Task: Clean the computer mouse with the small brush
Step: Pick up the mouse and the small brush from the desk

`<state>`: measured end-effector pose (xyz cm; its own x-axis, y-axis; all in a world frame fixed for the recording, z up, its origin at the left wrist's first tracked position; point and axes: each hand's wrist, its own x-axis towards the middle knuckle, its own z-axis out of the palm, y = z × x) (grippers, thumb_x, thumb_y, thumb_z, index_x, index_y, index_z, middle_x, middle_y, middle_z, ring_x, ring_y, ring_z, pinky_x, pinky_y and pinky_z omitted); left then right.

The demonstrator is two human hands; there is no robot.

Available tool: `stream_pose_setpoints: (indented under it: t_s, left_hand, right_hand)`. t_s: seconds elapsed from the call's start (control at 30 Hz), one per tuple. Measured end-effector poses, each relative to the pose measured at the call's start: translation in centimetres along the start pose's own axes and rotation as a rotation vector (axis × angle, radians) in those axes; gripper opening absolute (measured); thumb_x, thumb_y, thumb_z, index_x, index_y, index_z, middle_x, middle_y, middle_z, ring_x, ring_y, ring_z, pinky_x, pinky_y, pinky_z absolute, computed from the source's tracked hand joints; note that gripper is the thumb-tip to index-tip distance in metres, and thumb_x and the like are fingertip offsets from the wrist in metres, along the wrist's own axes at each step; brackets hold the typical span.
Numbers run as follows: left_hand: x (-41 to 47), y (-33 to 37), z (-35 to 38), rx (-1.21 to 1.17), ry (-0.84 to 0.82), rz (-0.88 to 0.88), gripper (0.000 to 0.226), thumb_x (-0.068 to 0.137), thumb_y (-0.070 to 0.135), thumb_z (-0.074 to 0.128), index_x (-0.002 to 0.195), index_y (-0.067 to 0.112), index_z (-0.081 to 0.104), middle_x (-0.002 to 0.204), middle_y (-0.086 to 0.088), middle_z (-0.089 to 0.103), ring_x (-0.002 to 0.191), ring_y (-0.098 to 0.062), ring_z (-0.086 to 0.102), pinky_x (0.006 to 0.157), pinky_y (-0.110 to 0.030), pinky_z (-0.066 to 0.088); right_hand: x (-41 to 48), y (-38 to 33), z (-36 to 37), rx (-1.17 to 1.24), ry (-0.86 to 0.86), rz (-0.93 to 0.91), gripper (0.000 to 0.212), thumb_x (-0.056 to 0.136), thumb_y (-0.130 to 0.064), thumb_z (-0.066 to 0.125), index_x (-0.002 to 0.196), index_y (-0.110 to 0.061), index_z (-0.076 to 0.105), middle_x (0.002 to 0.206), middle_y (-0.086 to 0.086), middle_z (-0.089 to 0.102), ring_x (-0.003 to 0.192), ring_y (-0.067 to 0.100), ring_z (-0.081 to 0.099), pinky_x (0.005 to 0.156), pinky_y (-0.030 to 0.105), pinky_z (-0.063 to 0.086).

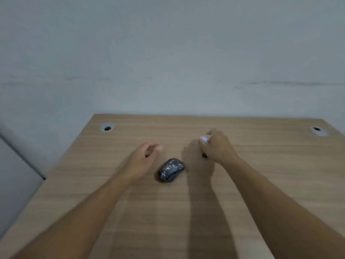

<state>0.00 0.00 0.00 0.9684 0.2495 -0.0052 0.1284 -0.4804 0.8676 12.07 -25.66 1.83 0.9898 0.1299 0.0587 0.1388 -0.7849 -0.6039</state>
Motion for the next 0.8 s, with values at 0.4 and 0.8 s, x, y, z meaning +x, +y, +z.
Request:
stream_pose_setpoints:
  t_s: [0.4, 0.8]
  left_hand:
    - [-6.2, -0.8, 4.1, 0.472, 0.215, 0.045, 0.087, 0.064, 0.098, 0.070, 0.126, 0.039, 0.058, 0.127, 0.021, 0.056, 0.126, -0.011, 0.060, 0.112, -0.043, 0.045]
    - [-3.7, -1.3, 4.1, 0.454, 0.224, 0.061, 0.060, 0.082, 0.071, 0.079, 0.127, 0.033, 0.067, 0.126, 0.013, 0.055, 0.121, -0.015, 0.064, 0.107, -0.041, 0.041]
  right_hand:
    - [-4.5, 1.1, 3.7, 0.040, 0.152, 0.137, 0.066, 0.093, -0.051, 0.074, 0.133, -0.009, 0.043, 0.140, 0.014, 0.050, 0.122, 0.038, 0.063, 0.092, 0.045, 0.052]
    - [-3.2, 2.1, 5.0, 0.144, 0.255, 0.046, 0.022, 0.100, -0.026, 0.069, 0.114, -0.012, 0.059, 0.117, 0.005, 0.065, 0.101, 0.028, 0.066, 0.085, 0.043, 0.054]
